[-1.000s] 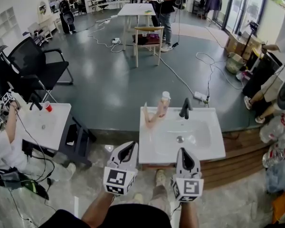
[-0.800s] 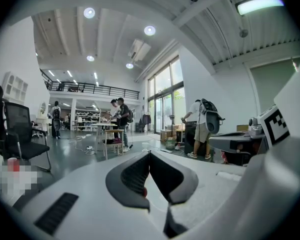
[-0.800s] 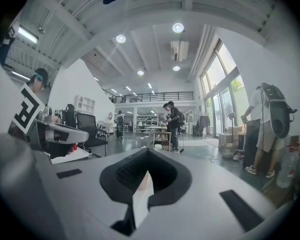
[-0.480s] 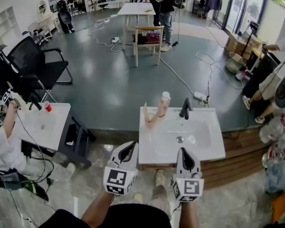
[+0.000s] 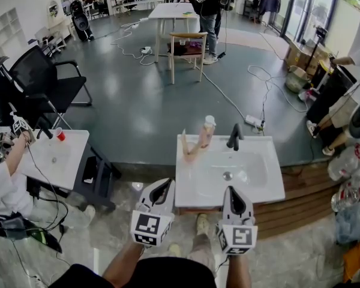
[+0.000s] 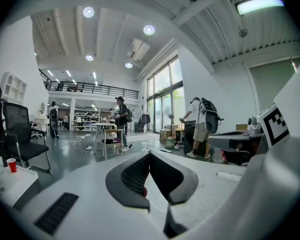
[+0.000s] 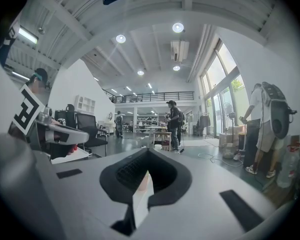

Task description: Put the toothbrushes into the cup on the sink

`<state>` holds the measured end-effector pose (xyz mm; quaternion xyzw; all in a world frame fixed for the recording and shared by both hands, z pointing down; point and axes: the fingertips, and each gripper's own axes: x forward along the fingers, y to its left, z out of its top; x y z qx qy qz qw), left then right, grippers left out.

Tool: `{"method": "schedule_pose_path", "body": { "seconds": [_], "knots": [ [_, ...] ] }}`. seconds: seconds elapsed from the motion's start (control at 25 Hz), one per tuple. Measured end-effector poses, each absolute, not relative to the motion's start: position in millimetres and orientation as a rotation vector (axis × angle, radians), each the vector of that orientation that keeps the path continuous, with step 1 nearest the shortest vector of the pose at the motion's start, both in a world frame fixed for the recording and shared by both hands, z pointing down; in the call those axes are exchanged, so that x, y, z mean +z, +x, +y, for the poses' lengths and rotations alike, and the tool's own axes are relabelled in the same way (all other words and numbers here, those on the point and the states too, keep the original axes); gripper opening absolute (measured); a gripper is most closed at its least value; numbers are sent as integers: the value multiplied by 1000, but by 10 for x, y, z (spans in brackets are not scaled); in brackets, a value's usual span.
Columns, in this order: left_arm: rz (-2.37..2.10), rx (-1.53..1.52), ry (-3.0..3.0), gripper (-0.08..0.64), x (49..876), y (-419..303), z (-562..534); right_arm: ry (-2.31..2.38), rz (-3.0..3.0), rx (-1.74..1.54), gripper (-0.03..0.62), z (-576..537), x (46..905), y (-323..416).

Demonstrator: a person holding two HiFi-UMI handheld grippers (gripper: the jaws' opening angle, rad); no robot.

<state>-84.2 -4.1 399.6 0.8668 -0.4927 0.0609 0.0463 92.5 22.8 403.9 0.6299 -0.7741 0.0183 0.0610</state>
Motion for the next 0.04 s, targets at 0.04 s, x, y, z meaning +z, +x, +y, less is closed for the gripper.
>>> {"method": "schedule_pose_path", "body": {
  "seconds": [0.04],
  "knots": [
    [-1503,187,2647,5,3995,-840,-37,1903,-2335,65,-3,236,4031,924]
  ]
}}
